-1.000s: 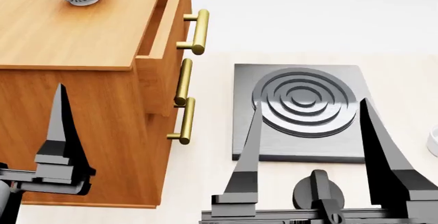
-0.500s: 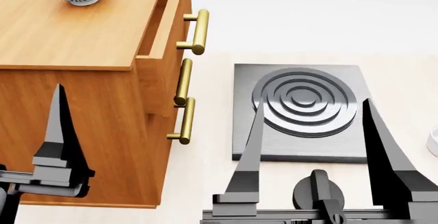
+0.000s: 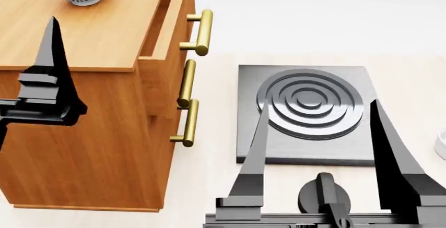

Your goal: Pick the akita bowl on the wooden cabinet and place it on the plate.

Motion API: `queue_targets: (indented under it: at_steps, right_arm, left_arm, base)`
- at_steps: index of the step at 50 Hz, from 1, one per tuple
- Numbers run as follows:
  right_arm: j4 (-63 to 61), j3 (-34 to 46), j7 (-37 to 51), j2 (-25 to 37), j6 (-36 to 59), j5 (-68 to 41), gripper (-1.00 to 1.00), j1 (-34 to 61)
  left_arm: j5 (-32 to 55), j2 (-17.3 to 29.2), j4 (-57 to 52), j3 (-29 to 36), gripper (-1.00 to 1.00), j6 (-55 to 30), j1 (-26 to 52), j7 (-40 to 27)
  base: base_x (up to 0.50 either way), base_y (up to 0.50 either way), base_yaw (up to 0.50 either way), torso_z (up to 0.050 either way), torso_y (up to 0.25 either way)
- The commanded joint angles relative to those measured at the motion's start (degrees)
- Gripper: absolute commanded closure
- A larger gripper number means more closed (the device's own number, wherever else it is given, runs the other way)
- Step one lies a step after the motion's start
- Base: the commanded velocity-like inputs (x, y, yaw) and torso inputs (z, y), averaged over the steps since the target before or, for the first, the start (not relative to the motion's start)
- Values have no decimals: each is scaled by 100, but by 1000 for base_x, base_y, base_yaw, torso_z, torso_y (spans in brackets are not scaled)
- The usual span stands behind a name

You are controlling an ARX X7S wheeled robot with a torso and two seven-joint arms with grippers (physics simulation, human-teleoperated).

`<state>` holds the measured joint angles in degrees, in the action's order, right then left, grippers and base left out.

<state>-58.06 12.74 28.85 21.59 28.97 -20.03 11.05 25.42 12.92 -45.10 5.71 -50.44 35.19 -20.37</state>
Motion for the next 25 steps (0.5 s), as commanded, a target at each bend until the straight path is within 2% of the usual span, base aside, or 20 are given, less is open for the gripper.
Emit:
queue_targets:
  at_steps: [1, 4, 9, 20, 25]
  right_arm:
    - [-86, -23, 134, 75, 41, -99, -100, 40]
    - [-119, -44, 163, 125, 28, -159, -100, 39]
    - [-145, 26, 241, 239, 68, -244, -100, 86]
    - [-100, 164, 423, 386, -44, -282, -100, 120]
    - [-110, 168, 490, 421, -123, -307, -100, 120]
  left_arm:
    - [845, -139, 242, -279, -100, -1636, 1755, -95]
    - [1010, -221, 372, -350, -100, -2079, 2297, -181]
    - [1399, -449, 29, -484, -100, -2683, 2654, -331]
    - [1723, -588, -145, -635, -100, -2897, 2745, -415]
    - [1820, -592, -207, -639, -100, -3022, 2862, -494]
  base:
    - [0, 0, 0, 0, 0]
    - [0, 0, 0, 0, 0]
    - [9, 0, 0, 0, 0]
    - [261, 0, 0, 0, 0]
    - [13, 0, 0, 0, 0]
